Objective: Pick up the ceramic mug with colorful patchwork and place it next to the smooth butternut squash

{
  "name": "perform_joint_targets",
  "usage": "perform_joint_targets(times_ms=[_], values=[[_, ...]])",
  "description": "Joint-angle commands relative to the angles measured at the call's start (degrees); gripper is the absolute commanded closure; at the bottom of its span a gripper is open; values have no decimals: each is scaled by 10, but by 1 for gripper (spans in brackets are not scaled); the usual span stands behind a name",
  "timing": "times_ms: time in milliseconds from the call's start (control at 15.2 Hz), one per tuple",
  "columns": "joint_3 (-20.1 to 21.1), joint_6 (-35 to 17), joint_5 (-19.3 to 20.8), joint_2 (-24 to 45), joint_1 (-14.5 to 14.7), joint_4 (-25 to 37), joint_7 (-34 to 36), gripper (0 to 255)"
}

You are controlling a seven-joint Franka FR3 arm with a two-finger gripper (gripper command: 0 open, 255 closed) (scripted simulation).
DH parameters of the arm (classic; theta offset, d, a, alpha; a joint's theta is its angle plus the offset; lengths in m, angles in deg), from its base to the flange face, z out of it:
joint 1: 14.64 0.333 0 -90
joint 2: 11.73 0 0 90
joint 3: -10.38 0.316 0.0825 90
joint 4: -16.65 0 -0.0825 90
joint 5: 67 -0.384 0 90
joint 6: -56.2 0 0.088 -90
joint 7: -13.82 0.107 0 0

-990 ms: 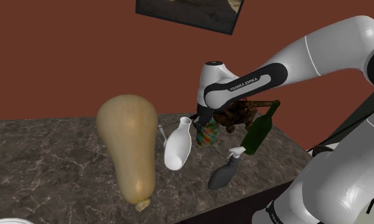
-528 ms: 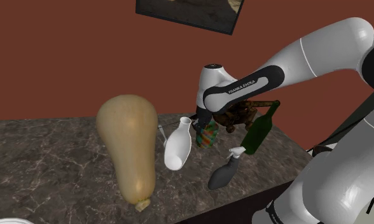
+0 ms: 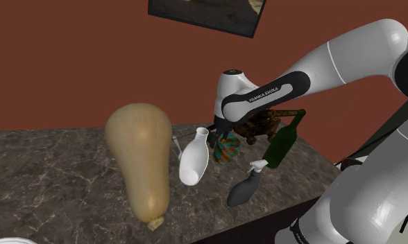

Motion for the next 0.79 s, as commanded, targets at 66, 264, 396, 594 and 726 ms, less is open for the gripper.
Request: perform_joint_targets(times_ms=[66,264,396,594,726], values=[[3,41,-6,-25,3,15,-4,0],[5,77,-11,-45,6,31,-6,0],[5,77,-11,-45,6,31,-6,0],[5,77,-11,-45,6,31,-6,0],[5,77,-11,-45,6,31,-6,0]])
